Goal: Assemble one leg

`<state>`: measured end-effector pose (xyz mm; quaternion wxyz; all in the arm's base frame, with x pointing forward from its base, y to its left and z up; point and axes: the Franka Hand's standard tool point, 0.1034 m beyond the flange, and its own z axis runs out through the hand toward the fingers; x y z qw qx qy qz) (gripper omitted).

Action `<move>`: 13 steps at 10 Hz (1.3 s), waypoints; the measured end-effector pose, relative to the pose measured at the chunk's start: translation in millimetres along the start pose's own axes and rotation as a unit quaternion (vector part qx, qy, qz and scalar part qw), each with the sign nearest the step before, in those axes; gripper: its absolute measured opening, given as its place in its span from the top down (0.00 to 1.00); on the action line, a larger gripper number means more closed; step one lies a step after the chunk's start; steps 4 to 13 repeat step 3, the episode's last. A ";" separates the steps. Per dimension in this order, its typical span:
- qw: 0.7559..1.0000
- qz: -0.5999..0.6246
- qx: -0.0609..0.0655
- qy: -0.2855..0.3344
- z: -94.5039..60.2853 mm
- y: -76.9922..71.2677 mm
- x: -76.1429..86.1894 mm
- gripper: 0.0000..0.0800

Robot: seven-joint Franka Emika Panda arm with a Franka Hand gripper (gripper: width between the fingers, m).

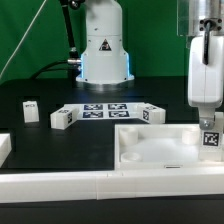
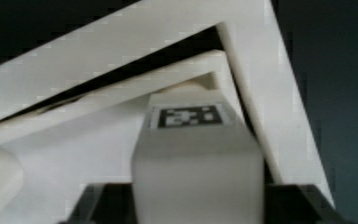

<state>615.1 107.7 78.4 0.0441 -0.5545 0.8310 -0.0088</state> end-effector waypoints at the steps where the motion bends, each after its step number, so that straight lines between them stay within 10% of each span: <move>1: 1.000 -0.013 0.000 0.000 0.0 0.1 -0.2 0.40; 3: 1.000 -0.013 0.000 0.000 0.0 0.1 -0.2 0.23; 13: 1.000 -0.013 0.000 0.000 0.0 0.1 -0.2 0.23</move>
Offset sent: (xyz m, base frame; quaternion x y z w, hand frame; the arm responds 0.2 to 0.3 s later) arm 0.0000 0.0000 0.0000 0.0000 0.0000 0.0000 1.0000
